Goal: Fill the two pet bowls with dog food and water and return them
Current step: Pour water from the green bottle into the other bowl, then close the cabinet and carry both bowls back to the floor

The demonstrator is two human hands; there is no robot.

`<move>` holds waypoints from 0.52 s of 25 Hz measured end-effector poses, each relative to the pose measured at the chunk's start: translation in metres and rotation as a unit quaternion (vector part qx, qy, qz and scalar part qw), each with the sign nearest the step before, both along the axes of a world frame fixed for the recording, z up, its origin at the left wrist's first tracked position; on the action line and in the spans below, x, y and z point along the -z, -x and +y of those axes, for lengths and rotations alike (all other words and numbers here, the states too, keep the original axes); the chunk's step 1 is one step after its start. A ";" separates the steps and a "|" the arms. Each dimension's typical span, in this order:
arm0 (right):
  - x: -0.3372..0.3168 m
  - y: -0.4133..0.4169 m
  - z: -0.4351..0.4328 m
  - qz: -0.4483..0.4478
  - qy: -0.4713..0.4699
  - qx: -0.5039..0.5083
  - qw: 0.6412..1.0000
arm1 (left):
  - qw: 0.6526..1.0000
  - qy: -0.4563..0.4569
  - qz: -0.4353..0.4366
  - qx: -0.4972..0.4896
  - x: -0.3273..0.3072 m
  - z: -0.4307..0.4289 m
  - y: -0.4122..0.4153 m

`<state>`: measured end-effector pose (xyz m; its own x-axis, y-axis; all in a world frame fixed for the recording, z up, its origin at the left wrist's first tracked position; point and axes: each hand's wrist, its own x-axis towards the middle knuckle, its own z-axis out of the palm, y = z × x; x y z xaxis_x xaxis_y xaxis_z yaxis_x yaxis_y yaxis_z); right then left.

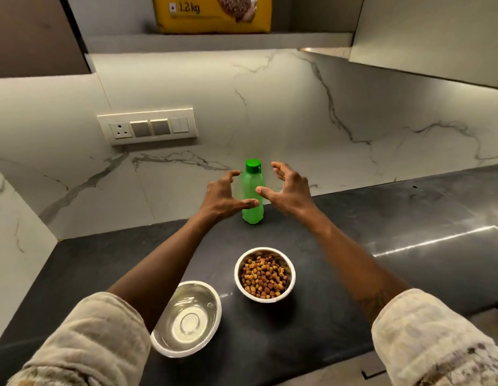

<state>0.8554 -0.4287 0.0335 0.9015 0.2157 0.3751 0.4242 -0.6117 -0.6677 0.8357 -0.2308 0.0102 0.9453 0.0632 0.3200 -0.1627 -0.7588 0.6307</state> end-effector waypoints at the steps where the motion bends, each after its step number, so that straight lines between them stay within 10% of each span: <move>1: -0.005 0.011 -0.005 -0.005 -0.007 -0.004 1.000 | 1.000 -0.005 -0.009 0.001 -0.007 -0.004 0.012; 13: -0.041 0.156 -0.100 -0.058 -0.111 -0.084 0.989 | 0.983 -0.057 -0.164 -0.064 -0.078 -0.110 0.182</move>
